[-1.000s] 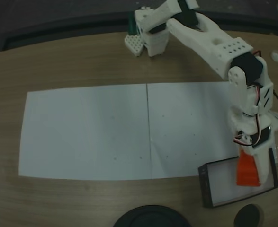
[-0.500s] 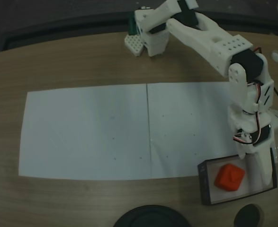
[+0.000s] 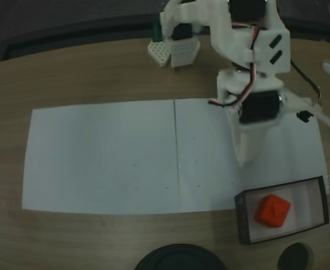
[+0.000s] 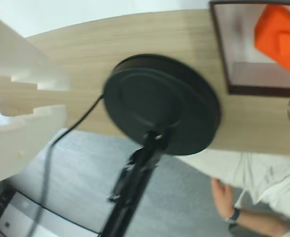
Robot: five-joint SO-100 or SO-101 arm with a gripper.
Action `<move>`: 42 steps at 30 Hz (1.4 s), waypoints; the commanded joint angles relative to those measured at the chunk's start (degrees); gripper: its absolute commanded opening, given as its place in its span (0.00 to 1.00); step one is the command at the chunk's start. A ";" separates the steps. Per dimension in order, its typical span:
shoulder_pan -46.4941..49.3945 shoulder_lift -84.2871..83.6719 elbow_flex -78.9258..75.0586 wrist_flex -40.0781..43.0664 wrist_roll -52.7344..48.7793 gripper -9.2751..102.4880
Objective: Grab a orange square and put it in the box.
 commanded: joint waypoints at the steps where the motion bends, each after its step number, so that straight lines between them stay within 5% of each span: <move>1: 4.39 16.61 -7.91 4.48 -0.62 0.08; 10: 17.93 53.79 -2.90 4.22 -0.79 0.08; 21: 17.93 89.38 33.57 2.29 -0.97 0.08; 32: 17.93 105.73 66.27 -12.48 -0.88 0.08; 42: 17.93 122.17 104.15 -34.63 -1.41 0.08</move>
